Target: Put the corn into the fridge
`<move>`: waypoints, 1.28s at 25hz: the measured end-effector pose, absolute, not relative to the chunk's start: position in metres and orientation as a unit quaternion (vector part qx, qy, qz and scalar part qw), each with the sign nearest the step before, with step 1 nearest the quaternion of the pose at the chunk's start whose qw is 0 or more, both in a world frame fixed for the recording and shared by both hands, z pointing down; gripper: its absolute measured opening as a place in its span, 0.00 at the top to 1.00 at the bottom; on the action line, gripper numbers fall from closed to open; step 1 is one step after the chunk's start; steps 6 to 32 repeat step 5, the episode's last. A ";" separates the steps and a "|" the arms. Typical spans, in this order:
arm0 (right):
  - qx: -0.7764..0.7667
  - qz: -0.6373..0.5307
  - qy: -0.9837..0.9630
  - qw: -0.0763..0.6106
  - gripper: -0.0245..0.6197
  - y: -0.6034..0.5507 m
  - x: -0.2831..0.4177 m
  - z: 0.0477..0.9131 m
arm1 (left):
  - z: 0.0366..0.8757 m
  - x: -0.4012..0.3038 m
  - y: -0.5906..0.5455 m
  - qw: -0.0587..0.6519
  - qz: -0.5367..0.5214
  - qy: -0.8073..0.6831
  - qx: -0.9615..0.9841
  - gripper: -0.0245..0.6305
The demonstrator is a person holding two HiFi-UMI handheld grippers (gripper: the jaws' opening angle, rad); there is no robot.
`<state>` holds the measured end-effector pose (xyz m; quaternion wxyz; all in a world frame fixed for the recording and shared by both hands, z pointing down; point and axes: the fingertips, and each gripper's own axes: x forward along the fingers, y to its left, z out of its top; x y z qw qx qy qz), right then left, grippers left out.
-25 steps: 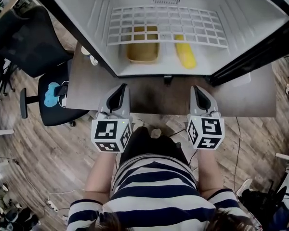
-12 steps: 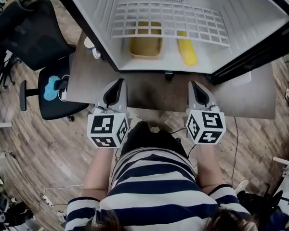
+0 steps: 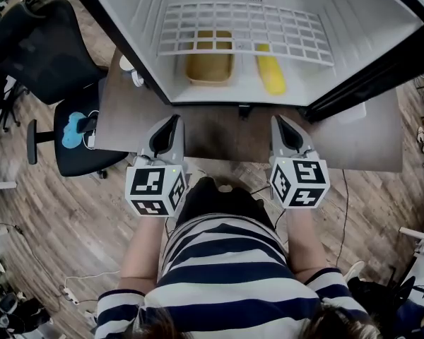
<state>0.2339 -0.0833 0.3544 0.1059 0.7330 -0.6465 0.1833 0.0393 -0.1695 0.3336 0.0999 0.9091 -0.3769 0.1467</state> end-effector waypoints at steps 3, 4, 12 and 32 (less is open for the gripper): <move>0.732 0.185 -0.647 0.104 0.97 -0.082 0.234 0.355 | 0.334 0.038 -0.168 0.100 0.149 -0.379 0.908 0.96; 0.732 0.186 -0.648 0.103 0.97 -0.081 0.233 0.355 | 0.334 0.037 -0.168 0.101 0.149 -0.380 0.907 0.96; 0.732 0.187 -0.648 0.102 0.97 -0.080 0.233 0.356 | 0.335 0.035 -0.168 0.102 0.150 -0.381 0.906 0.96; 0.732 0.187 -0.648 0.102 0.97 -0.080 0.233 0.356 | 0.335 0.035 -0.168 0.102 0.150 -0.381 0.906 0.96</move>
